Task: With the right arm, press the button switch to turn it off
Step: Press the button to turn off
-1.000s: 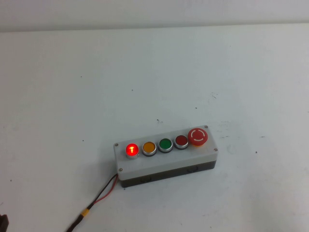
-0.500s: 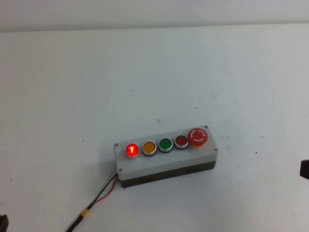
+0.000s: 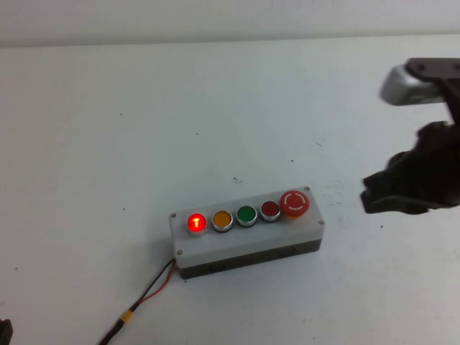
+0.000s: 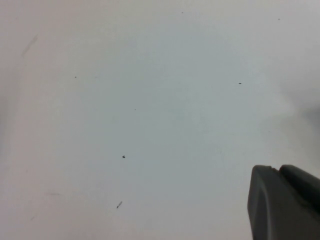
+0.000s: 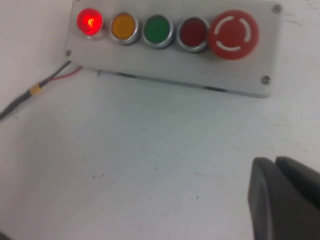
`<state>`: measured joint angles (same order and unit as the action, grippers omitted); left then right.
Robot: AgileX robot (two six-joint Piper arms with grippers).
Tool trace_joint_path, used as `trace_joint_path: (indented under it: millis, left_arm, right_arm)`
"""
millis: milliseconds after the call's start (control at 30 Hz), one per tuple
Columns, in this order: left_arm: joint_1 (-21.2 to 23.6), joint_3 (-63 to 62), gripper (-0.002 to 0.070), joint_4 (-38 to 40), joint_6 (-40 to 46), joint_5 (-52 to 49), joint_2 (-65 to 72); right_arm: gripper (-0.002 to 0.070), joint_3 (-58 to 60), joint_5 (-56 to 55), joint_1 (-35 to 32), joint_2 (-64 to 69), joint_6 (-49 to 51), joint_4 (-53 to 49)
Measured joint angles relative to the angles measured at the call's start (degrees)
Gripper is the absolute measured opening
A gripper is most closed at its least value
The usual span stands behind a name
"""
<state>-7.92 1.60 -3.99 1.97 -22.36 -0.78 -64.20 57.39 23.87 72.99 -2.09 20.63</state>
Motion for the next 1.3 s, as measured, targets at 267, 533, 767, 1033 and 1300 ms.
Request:
trace_joint_path:
  millis: [267,533,767,1033,1300]
  left_arm:
    - [0.00,0.00,-0.0002,0.00,0.00,0.00,0.00]
    - [0.00,0.00,-0.0002,0.00,0.00,0.00,0.00]
    - [0.00,0.00,-0.0002,0.00,0.00,0.00,0.00]
    - [0.00,0.00,-0.0002,0.00,0.00,0.00,0.00]
    - [0.00,0.00,-0.0002,0.00,0.00,0.00,0.00]
  right_arm:
    - [-0.0016,-18.03,1.19,14.64,17.43,4.21,-8.44]
    - [-0.0016,-38.24,6.21,19.53,33.83,4.30,-11.70]
    - [-0.0016,-44.41,11.31,21.53,41.72,3.65,-10.67]
    - [-0.0016,-44.63,9.56,22.96,45.85,3.45,-9.74]
    - [-0.0016,-45.27,6.95,22.96,46.46,3.45,-11.36]
